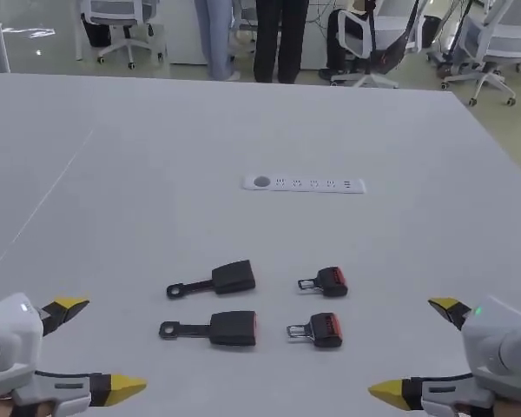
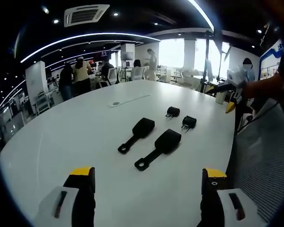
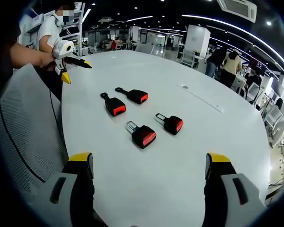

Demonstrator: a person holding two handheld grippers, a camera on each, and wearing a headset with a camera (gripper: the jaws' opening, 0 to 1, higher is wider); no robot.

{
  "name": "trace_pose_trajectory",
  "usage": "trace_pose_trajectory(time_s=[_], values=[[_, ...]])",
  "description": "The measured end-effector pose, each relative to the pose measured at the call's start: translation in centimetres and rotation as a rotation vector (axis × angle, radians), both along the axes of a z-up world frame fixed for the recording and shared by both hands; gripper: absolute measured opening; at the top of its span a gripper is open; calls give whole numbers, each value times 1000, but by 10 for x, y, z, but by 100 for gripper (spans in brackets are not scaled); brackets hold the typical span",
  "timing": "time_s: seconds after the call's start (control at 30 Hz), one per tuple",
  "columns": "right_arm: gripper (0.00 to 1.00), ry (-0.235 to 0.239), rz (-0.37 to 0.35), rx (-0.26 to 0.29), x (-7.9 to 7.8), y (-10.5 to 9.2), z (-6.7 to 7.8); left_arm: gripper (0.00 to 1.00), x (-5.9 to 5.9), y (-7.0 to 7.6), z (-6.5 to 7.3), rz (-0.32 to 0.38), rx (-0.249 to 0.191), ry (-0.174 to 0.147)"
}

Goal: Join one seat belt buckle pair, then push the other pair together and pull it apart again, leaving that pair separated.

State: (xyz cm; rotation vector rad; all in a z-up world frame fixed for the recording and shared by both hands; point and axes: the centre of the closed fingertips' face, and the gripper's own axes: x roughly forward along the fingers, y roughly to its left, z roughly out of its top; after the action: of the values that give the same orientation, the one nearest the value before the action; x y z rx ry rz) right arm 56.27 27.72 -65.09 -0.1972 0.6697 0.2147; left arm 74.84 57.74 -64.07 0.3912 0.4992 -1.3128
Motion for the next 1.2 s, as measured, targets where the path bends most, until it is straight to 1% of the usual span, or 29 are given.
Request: trace_pose_trajectory(time_s=[0.03,0.07,0.13,0.2,0.27,0.37,0.47,0.5,0.63,0.77,0.87,0.9,0.93,0.97,1.03,1.1,1.13,1.17,1.2], values=[[98,1,3,0,0,0,0,93,0,0,0,-14,9,-12],[98,3,5,-3,0,0,0,91,-1,1,-1,-24,22,-17],[97,8,11,-13,-1,0,-1,91,-3,0,-2,-25,22,-5],[97,10,14,-14,-1,0,-2,90,-3,1,-3,-29,29,-12],[96,13,19,-20,-1,0,-3,90,-3,1,-3,-30,33,-11],[93,24,30,-26,-2,0,-4,88,-3,4,-6,-43,55,-12],[91,40,46,-36,-2,1,-6,86,-2,4,-7,-47,67,-14],[90,49,56,-37,-2,2,-6,85,-2,3,-7,-51,69,-9],[88,59,72,-40,1,3,-7,85,-3,-1,-7,-69,81,-13],[85,57,93,-46,5,4,-5,84,-3,-6,-7,-94,93,-15],[81,52,123,-68,8,4,-4,83,-2,-8,-9,-107,102,-17],[80,54,125,-69,9,3,-4,83,-1,-9,-9,-108,101,-16],[74,55,129,-68,9,3,-4,82,-1,-10,-8,-113,97,-16],[72,56,136,-63,9,4,-4,80,-2,-10,-8,-119,93,-17],[75,56,144,-75,11,3,-5,78,-3,-12,-10,-139,99,-19],[74,62,161,-72,13,5,-7,78,-5,-14,-13,-155,109,-12],[73,69,174,-82,13,6,-9,77,-5,-15,-14,-163,113,-13],[72,73,178,-85,14,6,-9,77,-5,-16,-15,-174,119,-19],[71,80,185,-82,15,7,-11,77,-5,-17,-16,-182,125,-18]])
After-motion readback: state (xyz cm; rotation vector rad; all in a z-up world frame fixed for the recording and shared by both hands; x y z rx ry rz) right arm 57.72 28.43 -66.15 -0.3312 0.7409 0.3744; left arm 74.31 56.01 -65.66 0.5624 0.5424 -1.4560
